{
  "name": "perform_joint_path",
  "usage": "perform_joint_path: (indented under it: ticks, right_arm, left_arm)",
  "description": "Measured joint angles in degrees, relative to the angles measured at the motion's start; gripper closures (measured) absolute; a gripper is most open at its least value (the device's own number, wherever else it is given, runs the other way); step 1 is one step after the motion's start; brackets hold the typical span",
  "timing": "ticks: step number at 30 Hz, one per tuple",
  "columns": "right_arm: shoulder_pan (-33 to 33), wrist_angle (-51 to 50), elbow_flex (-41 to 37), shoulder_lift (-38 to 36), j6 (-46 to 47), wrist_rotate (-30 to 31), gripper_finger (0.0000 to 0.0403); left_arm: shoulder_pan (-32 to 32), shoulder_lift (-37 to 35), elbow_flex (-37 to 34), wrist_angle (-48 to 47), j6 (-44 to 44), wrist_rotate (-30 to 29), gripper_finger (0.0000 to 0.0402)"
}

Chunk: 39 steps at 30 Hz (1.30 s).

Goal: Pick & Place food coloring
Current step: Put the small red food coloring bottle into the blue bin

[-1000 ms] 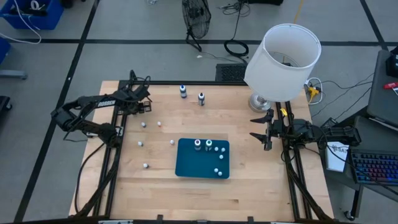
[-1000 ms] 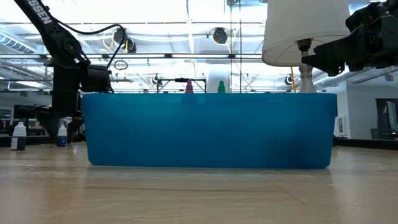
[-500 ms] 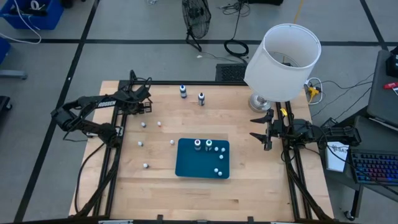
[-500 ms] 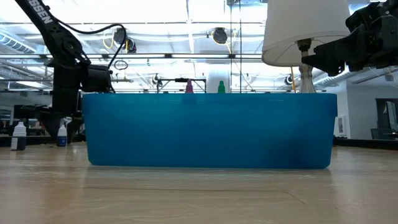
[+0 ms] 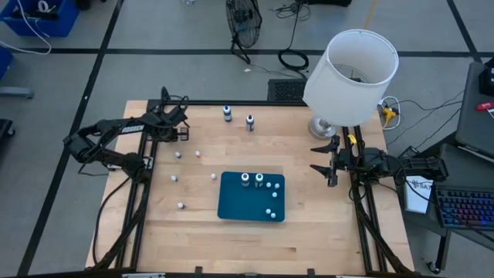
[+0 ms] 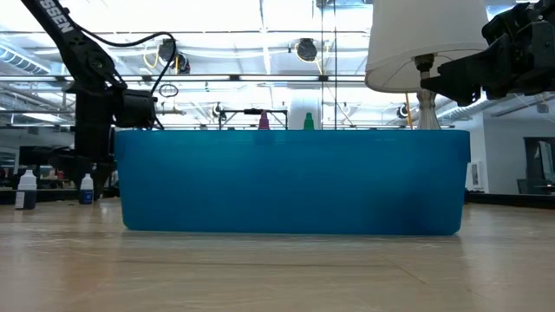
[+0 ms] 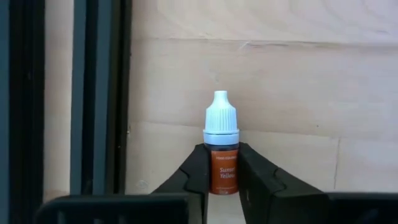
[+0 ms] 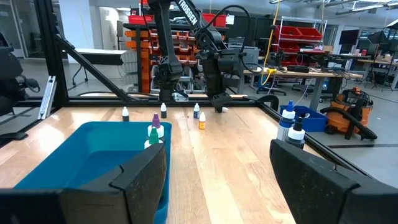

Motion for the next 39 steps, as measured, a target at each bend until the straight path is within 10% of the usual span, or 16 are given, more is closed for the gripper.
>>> perform_joint_path:
  ticks: [9, 20, 39]
  right_arm:
    - [-0.02, 0.00, 0.01, 0.00, 0.01, -0.02, 0.0132]
    - [-0.02, 0.00, 0.00, -0.02, 0.00, 0.00, 0.0129]
    - [-0.01, 12.65, 0.00, -0.01, -13.84, -0.11, 0.0131]
  left_arm:
    - [-2.60, -5.51, 8.44, -2.34, 16.86, 0.09, 0.0346]
    - [-21.60, -11.77, 19.00, -2.84, 35.11, -5.00, 0.0347]
    - [-52.35, -3.49, 18.27, 26.68, 47.04, -5.75, 0.0348]
